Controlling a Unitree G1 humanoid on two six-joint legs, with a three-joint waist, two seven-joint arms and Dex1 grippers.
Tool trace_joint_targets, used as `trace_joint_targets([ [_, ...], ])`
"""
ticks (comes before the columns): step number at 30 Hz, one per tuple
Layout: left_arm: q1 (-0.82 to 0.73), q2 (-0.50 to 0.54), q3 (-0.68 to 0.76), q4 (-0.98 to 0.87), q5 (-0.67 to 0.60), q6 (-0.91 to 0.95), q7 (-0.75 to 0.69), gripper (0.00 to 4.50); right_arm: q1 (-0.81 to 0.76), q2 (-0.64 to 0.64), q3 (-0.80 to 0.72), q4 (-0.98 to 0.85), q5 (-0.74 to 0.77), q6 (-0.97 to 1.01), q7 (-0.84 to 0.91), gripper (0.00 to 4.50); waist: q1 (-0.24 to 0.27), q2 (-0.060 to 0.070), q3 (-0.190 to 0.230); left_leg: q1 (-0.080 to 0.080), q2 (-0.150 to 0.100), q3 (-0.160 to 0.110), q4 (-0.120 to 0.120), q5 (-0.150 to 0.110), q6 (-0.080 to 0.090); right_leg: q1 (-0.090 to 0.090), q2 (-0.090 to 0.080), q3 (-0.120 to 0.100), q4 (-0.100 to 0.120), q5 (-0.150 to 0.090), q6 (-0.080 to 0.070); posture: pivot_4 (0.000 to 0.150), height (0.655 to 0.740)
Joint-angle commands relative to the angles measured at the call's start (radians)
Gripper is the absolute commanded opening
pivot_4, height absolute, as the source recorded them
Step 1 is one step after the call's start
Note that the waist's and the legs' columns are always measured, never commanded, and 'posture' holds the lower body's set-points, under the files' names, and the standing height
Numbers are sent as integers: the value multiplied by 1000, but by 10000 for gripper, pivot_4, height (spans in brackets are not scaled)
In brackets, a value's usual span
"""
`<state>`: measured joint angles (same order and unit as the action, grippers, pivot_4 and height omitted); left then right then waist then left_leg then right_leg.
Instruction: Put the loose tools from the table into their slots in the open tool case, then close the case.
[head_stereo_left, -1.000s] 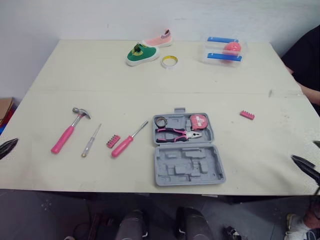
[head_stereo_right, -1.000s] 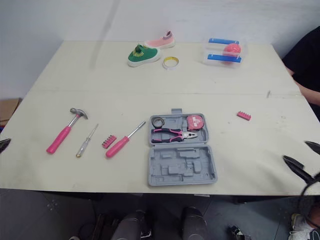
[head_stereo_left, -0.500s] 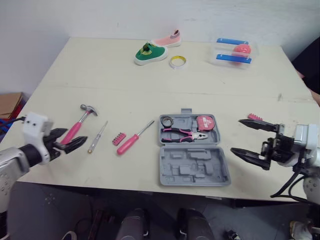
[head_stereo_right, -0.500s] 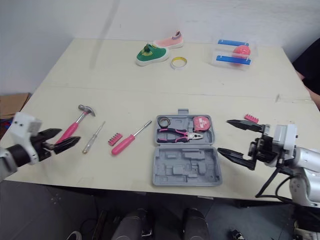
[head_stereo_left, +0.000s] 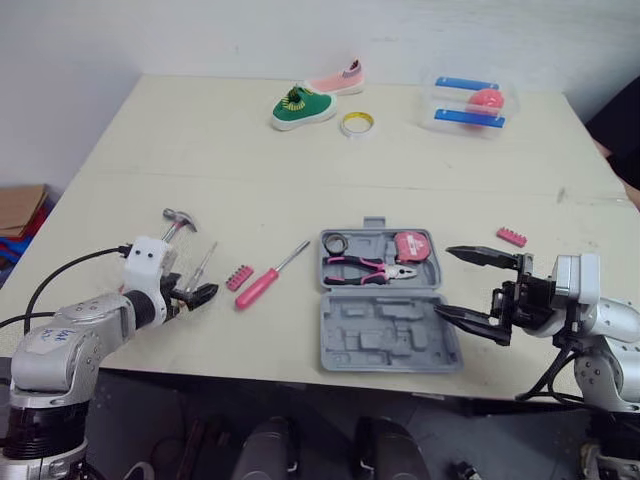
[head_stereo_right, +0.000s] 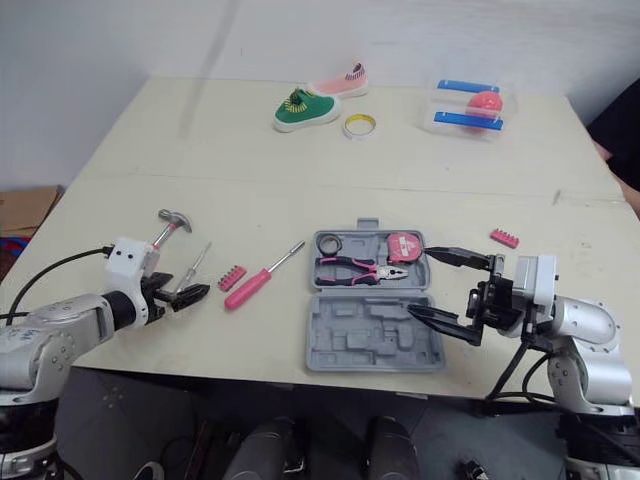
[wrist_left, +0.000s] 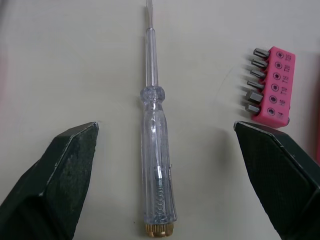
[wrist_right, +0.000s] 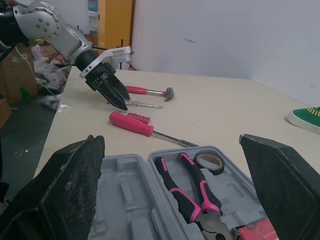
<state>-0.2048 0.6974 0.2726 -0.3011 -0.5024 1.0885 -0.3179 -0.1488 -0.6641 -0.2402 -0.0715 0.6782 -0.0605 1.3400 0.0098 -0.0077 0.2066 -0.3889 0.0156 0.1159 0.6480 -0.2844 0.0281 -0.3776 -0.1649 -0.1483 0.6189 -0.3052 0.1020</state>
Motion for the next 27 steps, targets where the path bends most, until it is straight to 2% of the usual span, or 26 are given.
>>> trace_joint_targets([
  [1, 36, 3, -65, 52, 57, -48, -20, 35873, 18, 6, -20, -32, 6, -13, -4, 45000, 6, 0, 0, 0, 0, 0, 0, 0, 0, 0, 0, 0, 0, 0, 0, 1500, 7400],
  [2, 42, 5, -65, 52, 54, -38, -26, 30212, 31, 2, -27, -44, 9, -9, -6, 45000, 10, 0, 0, 1, 0, 0, 0, 0, 0, 0, 0, 0, 0, 0, 0, 1500, 7400],
  [3, 44, 4, -64, 50, 52, -30, -30, 27380, 40, 0, -32, -52, 12, -5, -7, 45000, 13, 0, 0, 1, 0, 0, 0, 0, -1, 0, 0, 1, 1, 0, 0, 1500, 7400],
  [7, 60, -13, -48, 54, 63, -56, -21, 10354, 81, -1, -60, -78, 13, -24, -15, 45000, 15, 1, -1, 1, 0, 1, -1, 0, 0, 0, 0, 1, 0, 0, 0, 1500, 7400],
  [10, 52, 31, -47, 48, 150, -272, -53, 135, 113, -2, -96, -65, -14, -70, -23, 45000, 17, 1, -1, 1, 0, 2, -1, -1, 0, 0, 0, 2, -1, 0, 0, 1500, 7400],
  [12, 41, 53, -33, 44, 181, -390, -82, 135, 119, -7, -109, -45, -31, -92, -27, 45000, 17, 1, -1, 1, 0, 2, -1, -1, 0, 0, 0, 1, -2, 0, 0, 1500, 7400],
  [15, -24, 83, -50, -68, 95, -480, -260, 135, 99, -31, -148, 21, -45, -116, -29, 45000, 18, -1, 0, -1, 1, 2, 0, -1, 0, -1, 0, 1, -2, 0, 0, 1500, 7400],
  [18, -130, 125, -170, -112, 57, -491, -430, 135, 102, -53, -175, 74, -46, -122, -18, 45000, 21, -1, 0, -1, 0, 2, 0, -1, 0, -1, -1, 1, -3, 0, 0, 1500, 7400],
  [22, -291, 111, -337, -84, 49, -449, -556, 135, 104, -68, -189, 157, -64, -122, -16, 45000, 17, 0, 0, -1, 0, 3, -2, 0, 3, 0, 2, 1, -6, 1, 1, 1500, 7400],
  [25, -393, 140, -520, -92, 108, -417, -681, 135, 109, -76, -174, 205, -89, -135, 0, 45000, 10, 0, 0, -1, 3, 5, -1, 1, 5, 0, 14, -2, -6, 1, 1, 1500, 7400],
  [27, -500, 58, -619, -56, 169, -353, -625, 135, 106, -73, -163, 221, -102, -139, -1, 45000, 11, 0, 0, -1, 4, 7, -1, 1, 5, 0, 16, -2, -6, 1, 1, 1500, 7400],
])
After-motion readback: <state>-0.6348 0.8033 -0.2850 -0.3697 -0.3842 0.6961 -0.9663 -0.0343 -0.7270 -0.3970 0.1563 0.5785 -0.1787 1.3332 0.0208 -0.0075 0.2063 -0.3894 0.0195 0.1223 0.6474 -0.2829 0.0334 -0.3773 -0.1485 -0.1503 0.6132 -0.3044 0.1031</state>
